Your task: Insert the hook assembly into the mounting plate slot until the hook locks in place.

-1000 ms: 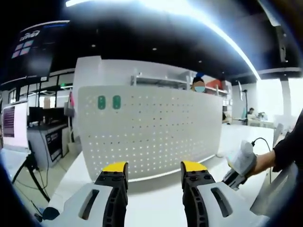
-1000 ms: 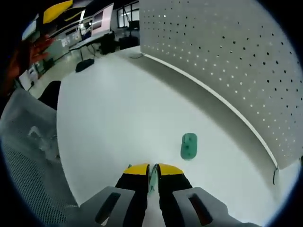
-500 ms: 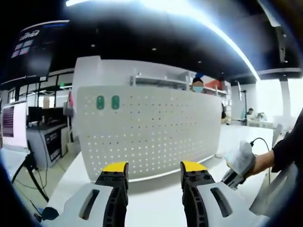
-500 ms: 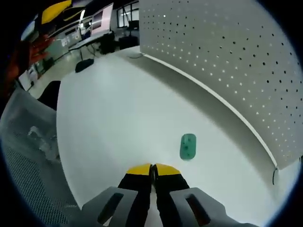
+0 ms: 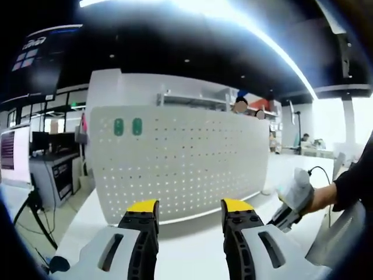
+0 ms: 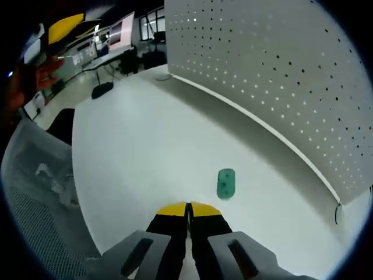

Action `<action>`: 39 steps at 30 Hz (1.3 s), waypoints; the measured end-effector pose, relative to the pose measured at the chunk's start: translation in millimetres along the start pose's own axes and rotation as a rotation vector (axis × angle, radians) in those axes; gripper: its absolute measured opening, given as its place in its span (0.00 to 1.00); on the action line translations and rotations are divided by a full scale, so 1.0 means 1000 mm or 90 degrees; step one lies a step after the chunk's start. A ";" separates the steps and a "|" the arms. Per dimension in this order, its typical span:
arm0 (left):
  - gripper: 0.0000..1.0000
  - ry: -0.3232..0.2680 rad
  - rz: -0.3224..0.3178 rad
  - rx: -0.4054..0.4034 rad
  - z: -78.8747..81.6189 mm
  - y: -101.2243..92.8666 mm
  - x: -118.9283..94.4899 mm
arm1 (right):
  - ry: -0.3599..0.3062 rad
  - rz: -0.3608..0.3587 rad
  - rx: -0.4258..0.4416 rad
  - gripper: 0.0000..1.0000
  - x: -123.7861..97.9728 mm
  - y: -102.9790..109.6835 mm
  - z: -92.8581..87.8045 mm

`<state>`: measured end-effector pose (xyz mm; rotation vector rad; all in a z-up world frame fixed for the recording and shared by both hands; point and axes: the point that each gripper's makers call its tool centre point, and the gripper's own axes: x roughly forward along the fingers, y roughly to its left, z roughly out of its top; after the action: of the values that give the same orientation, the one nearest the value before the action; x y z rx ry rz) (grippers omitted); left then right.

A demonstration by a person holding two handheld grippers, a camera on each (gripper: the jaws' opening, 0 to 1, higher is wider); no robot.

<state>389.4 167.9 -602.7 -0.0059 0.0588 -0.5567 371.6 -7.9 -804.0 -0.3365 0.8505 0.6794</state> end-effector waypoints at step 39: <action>0.42 0.004 -0.021 -0.006 -0.002 -0.011 0.002 | -0.084 0.003 0.018 0.00 -0.019 0.002 0.040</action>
<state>384.5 157.4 -604.6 -0.0139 0.0668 -0.5889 384.2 6.7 -764.0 -0.2612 0.7349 0.6862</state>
